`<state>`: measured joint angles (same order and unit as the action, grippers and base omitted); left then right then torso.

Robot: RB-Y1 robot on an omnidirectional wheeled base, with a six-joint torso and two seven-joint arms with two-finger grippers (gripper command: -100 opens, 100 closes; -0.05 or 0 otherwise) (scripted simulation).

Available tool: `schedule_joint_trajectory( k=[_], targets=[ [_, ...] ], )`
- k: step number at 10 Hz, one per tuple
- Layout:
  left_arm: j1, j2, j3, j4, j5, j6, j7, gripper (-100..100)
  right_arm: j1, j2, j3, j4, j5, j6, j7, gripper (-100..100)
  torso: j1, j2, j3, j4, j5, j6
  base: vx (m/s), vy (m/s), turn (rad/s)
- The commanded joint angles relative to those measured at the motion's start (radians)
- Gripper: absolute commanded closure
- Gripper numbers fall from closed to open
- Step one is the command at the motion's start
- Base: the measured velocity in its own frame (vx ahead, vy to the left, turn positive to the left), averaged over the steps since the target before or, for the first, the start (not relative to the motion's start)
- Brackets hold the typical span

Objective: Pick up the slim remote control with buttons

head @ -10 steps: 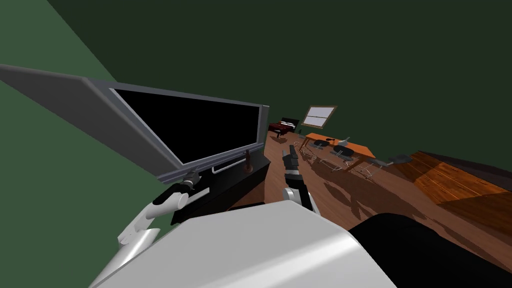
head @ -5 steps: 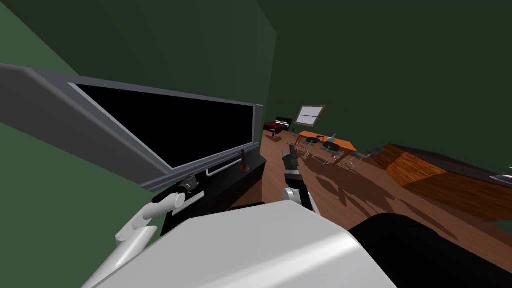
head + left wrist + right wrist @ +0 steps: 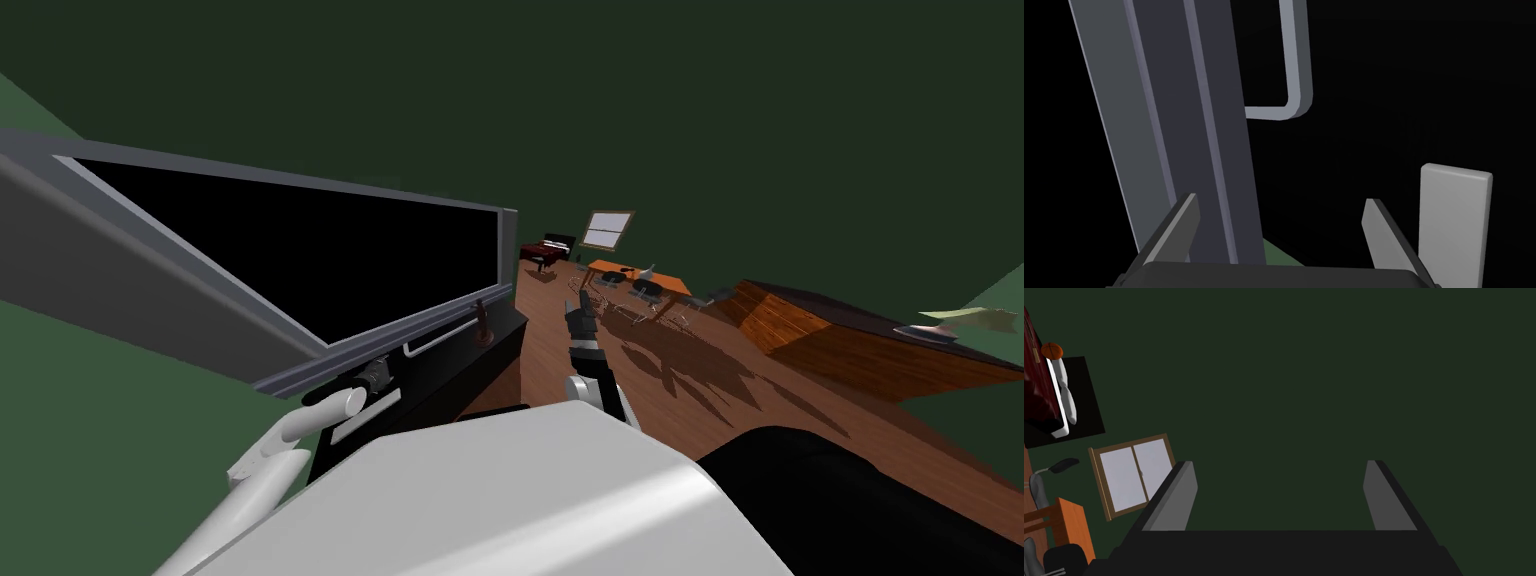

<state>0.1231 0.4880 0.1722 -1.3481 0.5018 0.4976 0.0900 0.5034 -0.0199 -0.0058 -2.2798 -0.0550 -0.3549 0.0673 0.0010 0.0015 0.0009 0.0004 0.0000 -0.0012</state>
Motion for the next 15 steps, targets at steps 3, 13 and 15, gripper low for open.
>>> schedule_joint_trajectory(
  k=[3,13,15],
  targets=[
    [-0.033,0.029,0.000,0.104,0.060,0.080,-0.008,-100,0.000,0.000,0.000,0.000,0.000,0.000,0.000,0,0.000,0.000,0.000,0.000,0.000,0.000,-0.014,0.008,-0.173],
    [-0.093,0.085,-0.014,0.370,0.177,0.188,-0.035,-100,0.000,0.000,0.000,0.000,0.000,0.000,0.000,0,0.002,0.000,0.000,0.000,0.000,0.000,-0.012,0.021,-0.116],
    [-0.119,0.106,-0.024,0.449,0.229,0.227,-0.052,-100,0.000,0.000,0.000,0.000,0.000,0.000,0.000,0,0.003,0.000,0.000,0.000,0.001,0.000,-0.022,0.052,-0.186]
  ],
)
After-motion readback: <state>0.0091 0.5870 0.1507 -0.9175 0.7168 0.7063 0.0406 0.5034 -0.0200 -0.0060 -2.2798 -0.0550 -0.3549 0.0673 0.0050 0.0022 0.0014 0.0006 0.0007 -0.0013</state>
